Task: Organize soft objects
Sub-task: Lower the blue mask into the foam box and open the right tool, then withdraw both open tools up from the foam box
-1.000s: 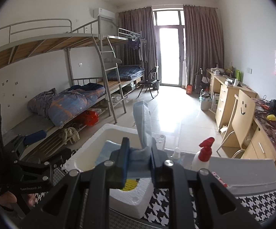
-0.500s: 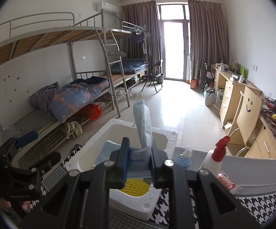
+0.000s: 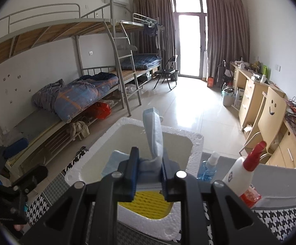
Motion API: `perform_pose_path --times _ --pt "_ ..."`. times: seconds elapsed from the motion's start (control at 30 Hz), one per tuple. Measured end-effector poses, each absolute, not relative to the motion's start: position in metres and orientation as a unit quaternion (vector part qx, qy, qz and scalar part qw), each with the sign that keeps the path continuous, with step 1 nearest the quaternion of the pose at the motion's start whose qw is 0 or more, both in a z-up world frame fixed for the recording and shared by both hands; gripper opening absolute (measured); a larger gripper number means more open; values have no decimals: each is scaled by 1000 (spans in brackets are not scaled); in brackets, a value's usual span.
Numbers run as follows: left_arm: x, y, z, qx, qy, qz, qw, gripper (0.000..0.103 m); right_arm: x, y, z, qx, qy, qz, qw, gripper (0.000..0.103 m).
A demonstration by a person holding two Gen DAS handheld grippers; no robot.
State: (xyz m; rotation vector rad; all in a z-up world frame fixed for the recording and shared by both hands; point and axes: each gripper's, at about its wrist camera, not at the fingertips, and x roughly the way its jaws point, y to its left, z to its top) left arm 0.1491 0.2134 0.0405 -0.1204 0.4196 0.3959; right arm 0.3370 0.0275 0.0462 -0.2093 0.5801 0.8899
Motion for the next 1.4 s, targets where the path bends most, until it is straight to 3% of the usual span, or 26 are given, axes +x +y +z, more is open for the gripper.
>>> perform_pose_path --times 0.1,0.13,0.2,0.27,0.3,1.1,1.23,1.4 --pt "148 215 41 -59 209 197 956 102 339 31 45 -107 281 424 854 24" --pt "147 216 40 -59 209 196 956 102 339 31 43 -107 287 423 853 29" --pt "147 216 40 -57 210 196 956 102 341 32 43 -102 291 425 851 44" --pt "146 218 40 -58 210 197 956 102 339 31 43 -104 289 427 850 66" --pt "146 218 39 -59 211 197 956 102 338 31 43 -108 287 425 852 70" --pt "139 201 49 -51 197 191 960 102 315 6 61 -105 255 431 859 72" --pt "136 194 53 -49 191 188 962 102 310 -4 67 -91 242 433 864 94" --pt "135 185 56 -43 192 184 963 102 302 -14 73 -90 224 432 869 96"
